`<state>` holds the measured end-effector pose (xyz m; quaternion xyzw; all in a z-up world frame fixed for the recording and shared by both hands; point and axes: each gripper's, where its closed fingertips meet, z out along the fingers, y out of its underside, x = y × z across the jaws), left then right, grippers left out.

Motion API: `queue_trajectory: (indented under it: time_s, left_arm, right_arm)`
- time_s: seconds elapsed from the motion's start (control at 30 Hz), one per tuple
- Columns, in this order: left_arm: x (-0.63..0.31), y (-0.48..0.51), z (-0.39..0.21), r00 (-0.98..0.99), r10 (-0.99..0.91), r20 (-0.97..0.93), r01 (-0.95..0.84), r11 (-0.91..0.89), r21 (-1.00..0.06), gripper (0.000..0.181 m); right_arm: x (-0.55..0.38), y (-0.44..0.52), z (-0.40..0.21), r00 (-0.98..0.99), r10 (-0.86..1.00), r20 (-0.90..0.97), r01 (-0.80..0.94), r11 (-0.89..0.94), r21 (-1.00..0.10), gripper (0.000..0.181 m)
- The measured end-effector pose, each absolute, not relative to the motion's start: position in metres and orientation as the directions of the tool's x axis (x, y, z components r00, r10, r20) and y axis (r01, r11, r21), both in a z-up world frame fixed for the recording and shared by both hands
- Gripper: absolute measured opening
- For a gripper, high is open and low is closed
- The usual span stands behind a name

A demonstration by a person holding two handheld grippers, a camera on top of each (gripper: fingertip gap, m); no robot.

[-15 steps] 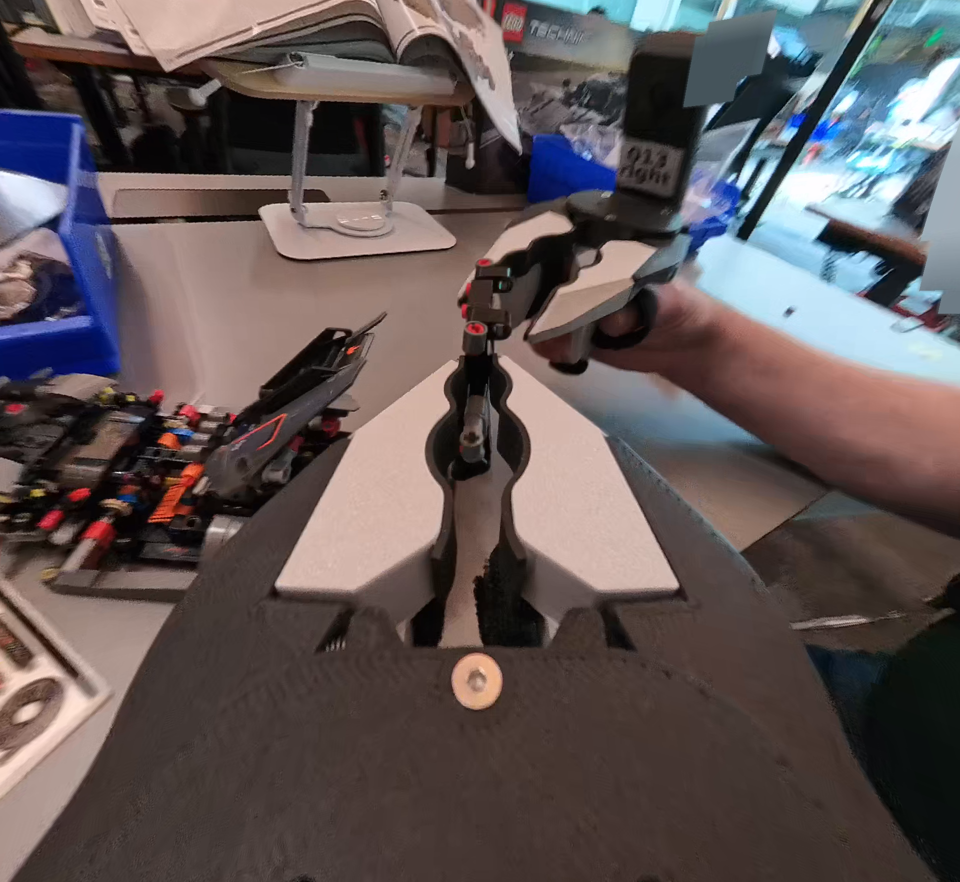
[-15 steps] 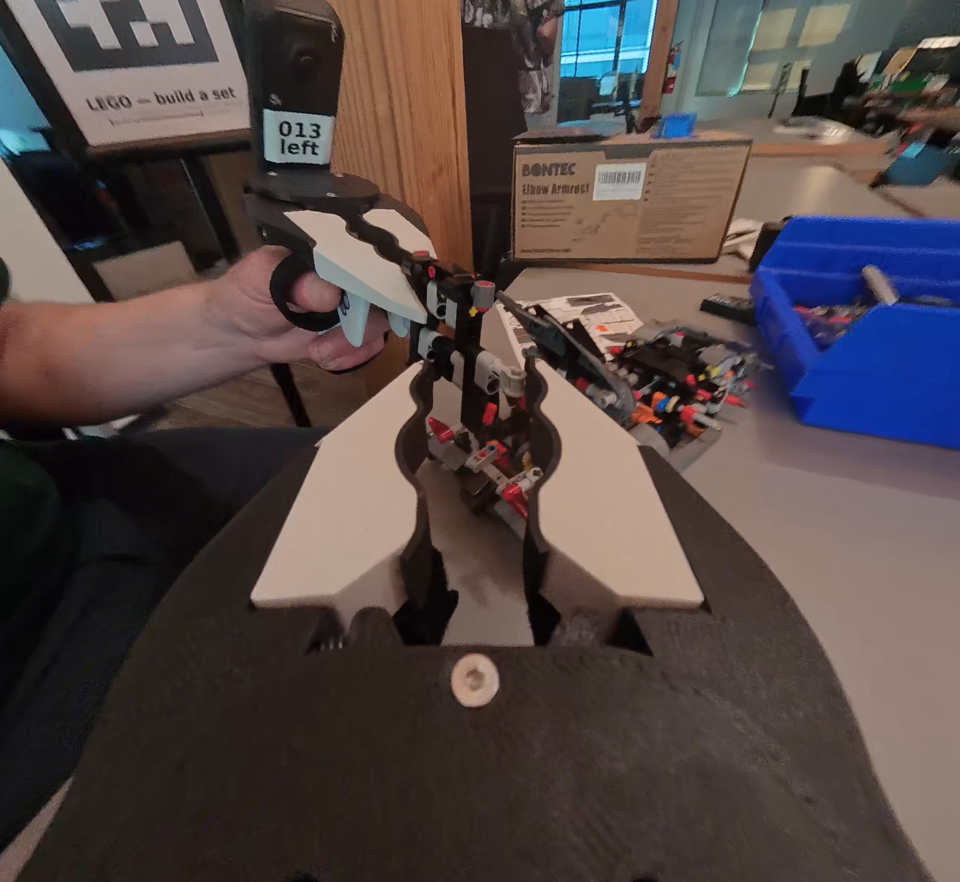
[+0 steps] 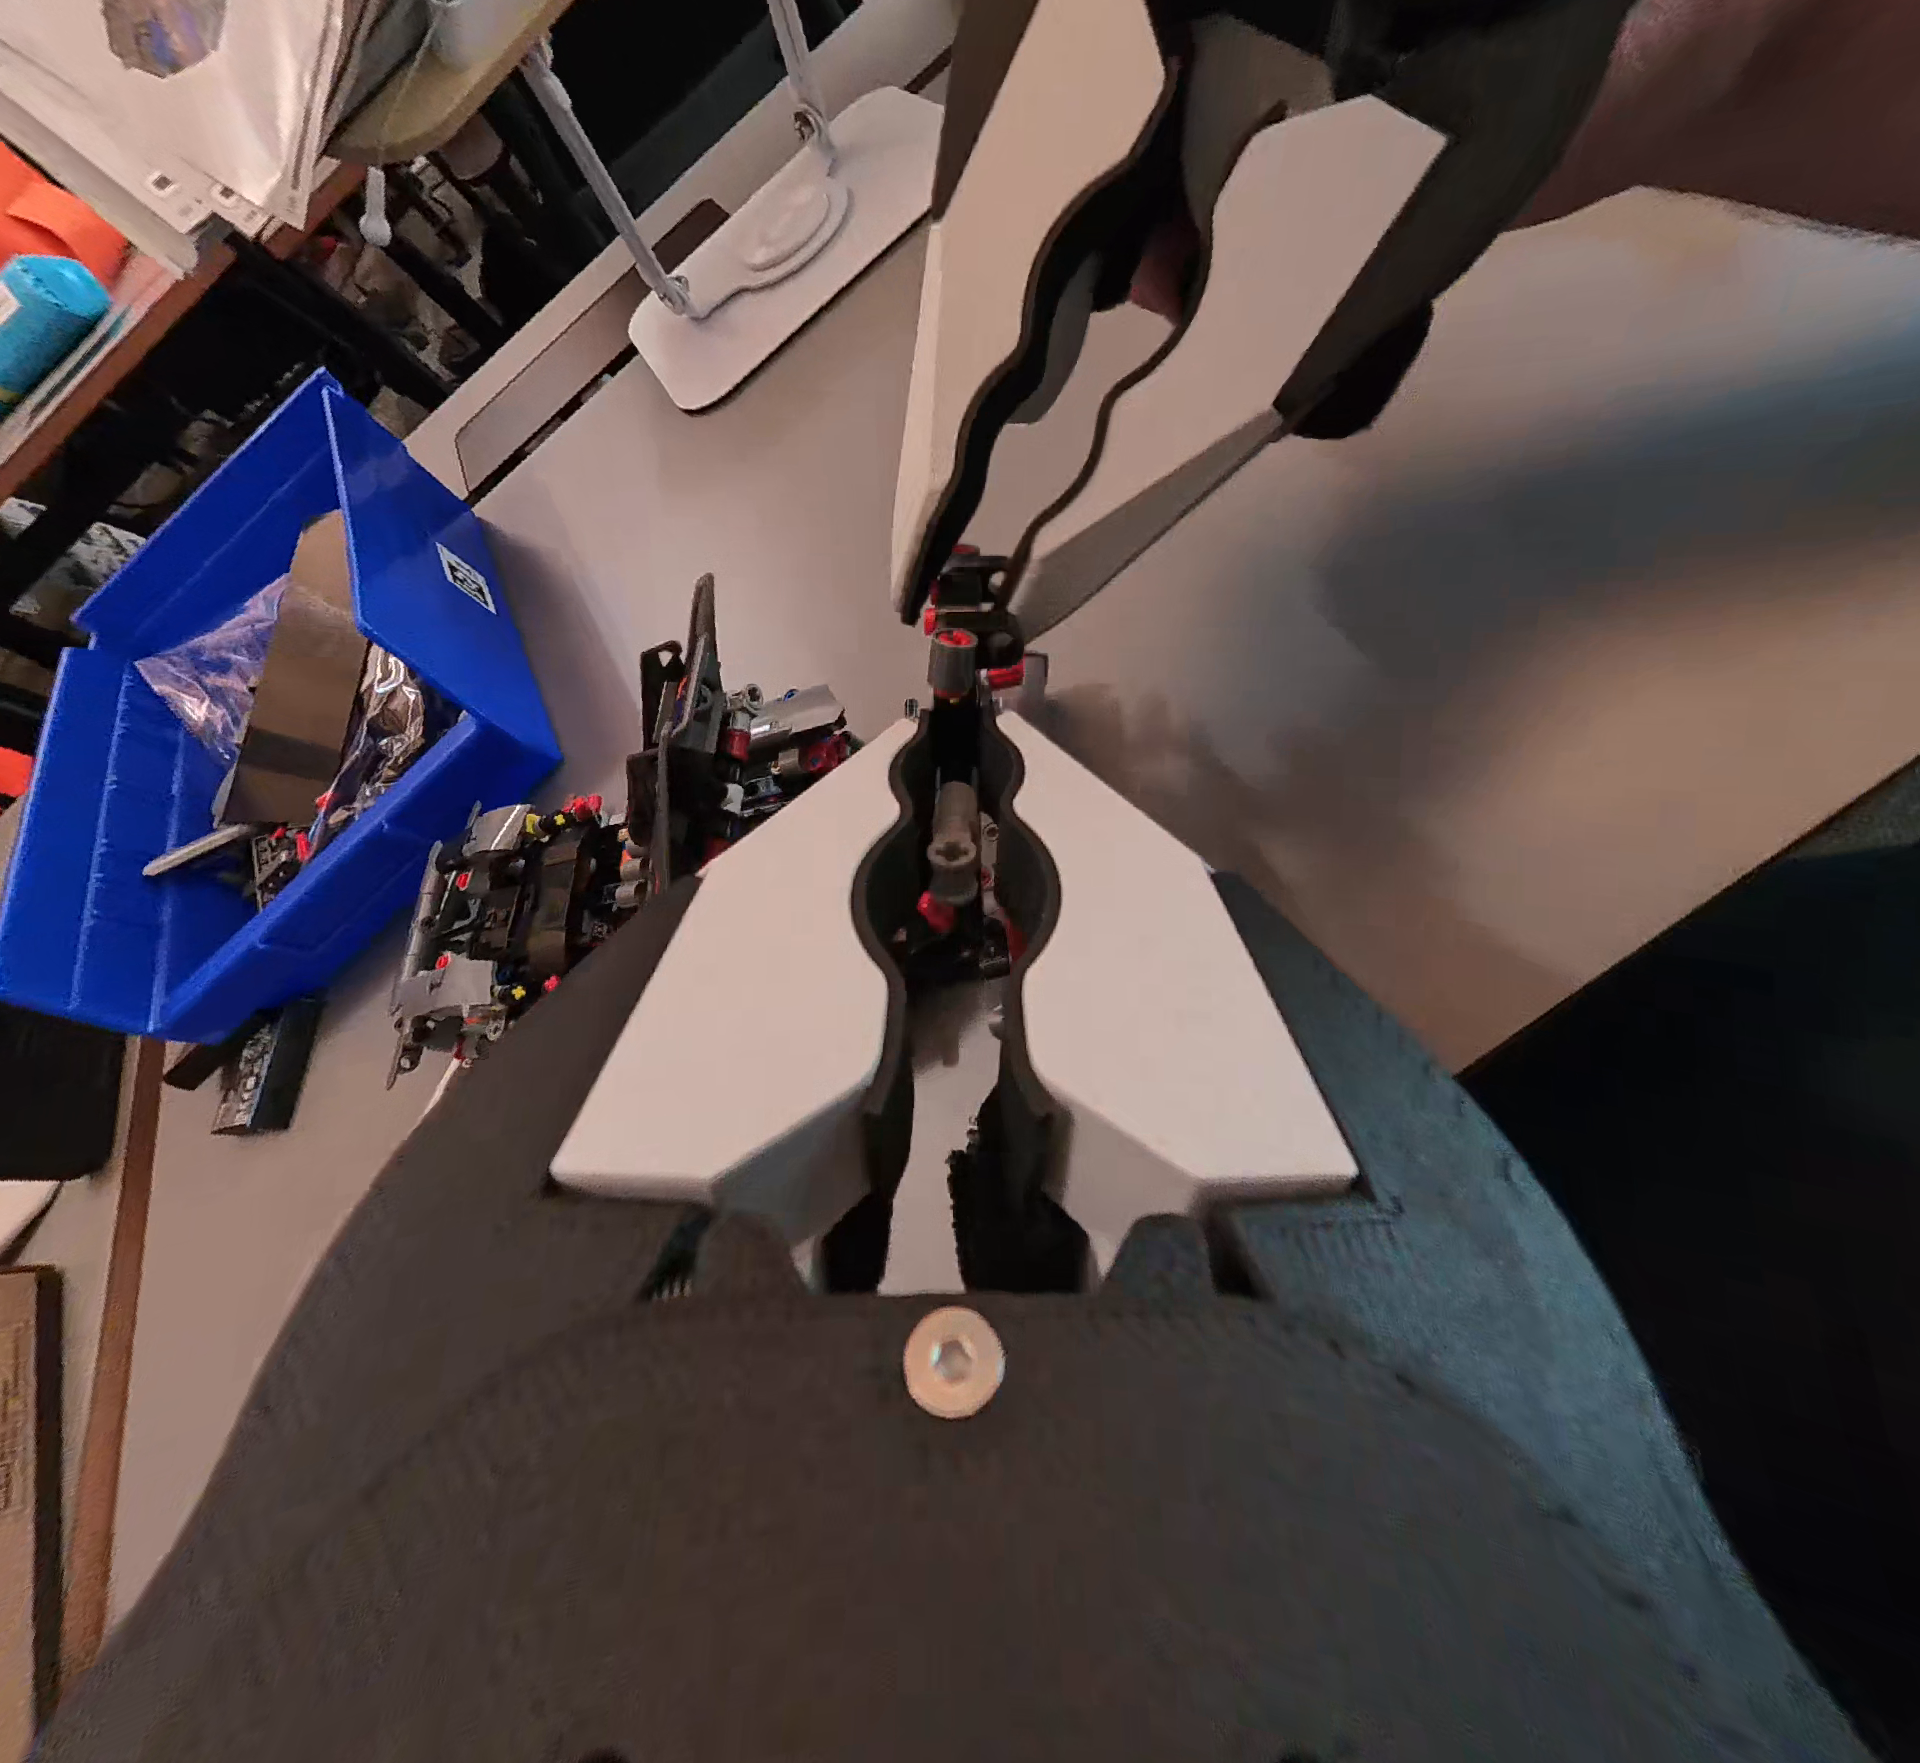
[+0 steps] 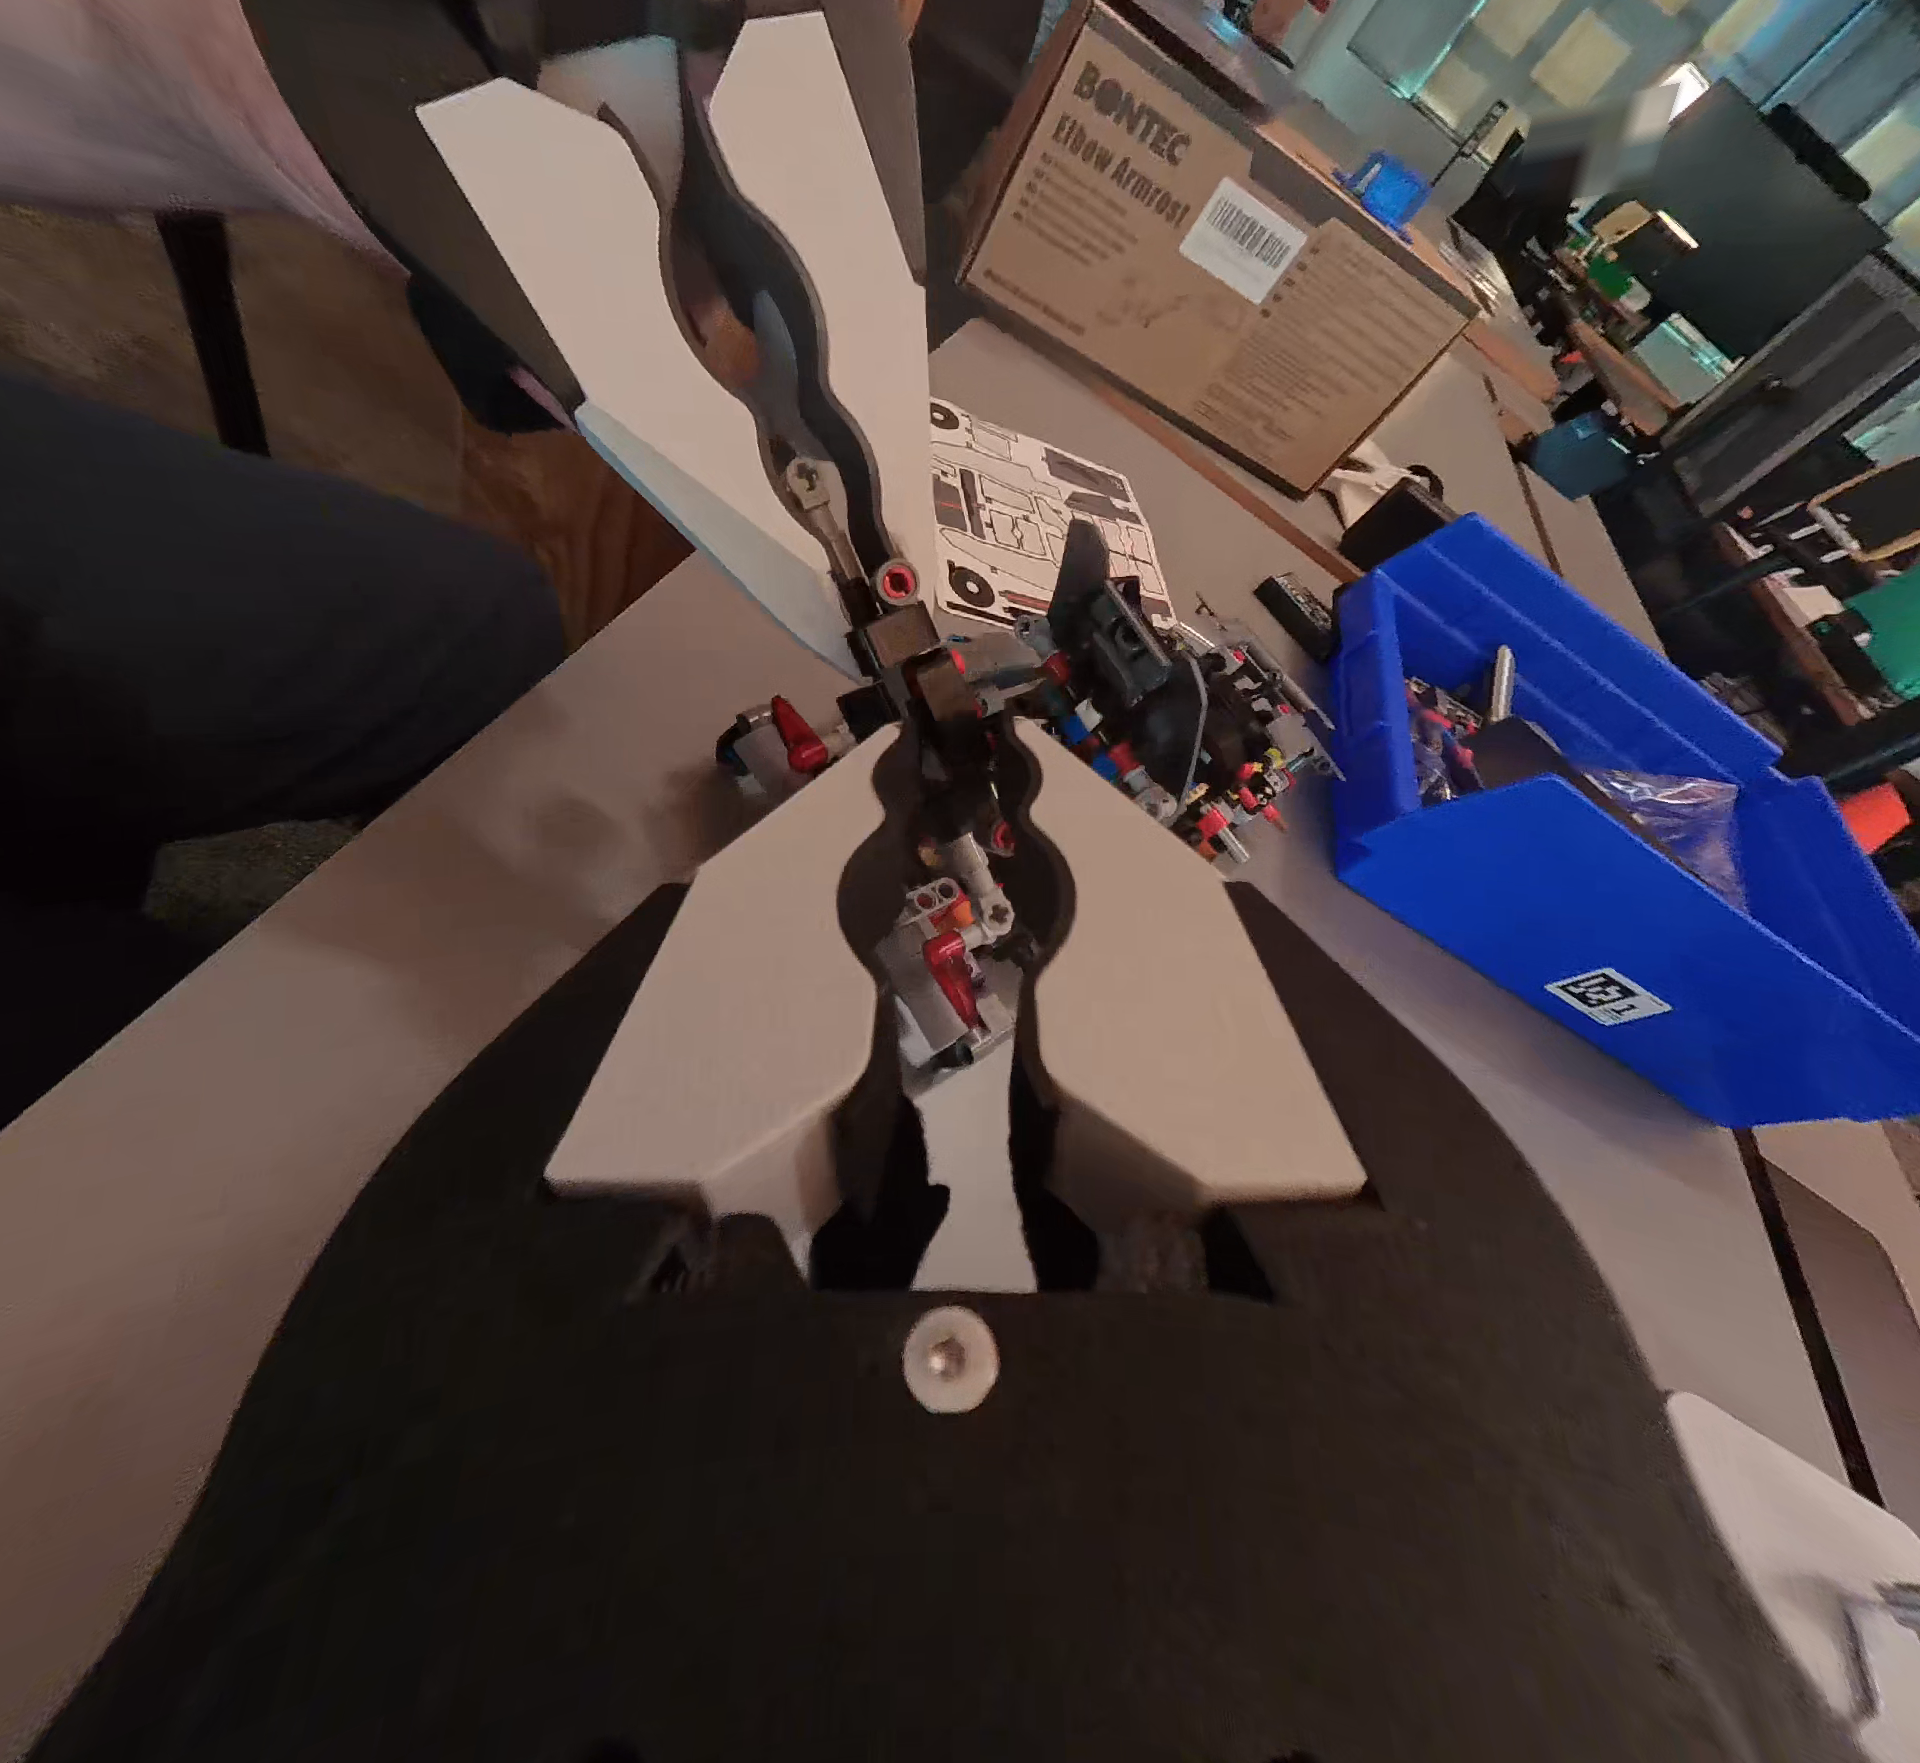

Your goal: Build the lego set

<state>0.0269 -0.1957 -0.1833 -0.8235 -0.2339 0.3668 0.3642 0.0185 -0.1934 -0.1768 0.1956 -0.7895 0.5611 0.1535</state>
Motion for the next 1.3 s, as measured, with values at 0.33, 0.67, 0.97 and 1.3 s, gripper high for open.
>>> queue_trajectory:
  time_s: [0.33, 0.67, 0.97, 1.3]
  left_arm:
    - [0.019, -0.218, -0.166, 0.515, 0.683, -0.517, 0.045, -0.624, -0.780, 0.041]
    - [-0.009, -0.235, -0.180, 0.420, 0.706, -0.570, 0.036, -0.640, -0.767, 0.082]
    - [-0.025, -0.237, -0.182, 0.363, 0.677, -0.640, -0.056, -0.669, -0.741, 0.060]
    - [-0.031, -0.238, -0.185, 0.329, 0.666, -0.669, -0.116, -0.675, -0.729, 0.043]
  right_arm:
    - [0.011, -0.192, -0.155, -0.781, -0.021, 0.625, -0.601, 0.300, -0.741, 0.009]
    - [0.016, -0.203, -0.159, -0.601, 0.055, 0.797, -0.725, 0.381, -0.573, 0.009]
    - [0.016, -0.214, -0.167, -0.528, 0.064, 0.847, -0.765, 0.398, -0.507, 0.009]
    - [0.008, -0.212, -0.174, -0.558, 0.054, 0.828, -0.751, 0.391, -0.532, 0.008]
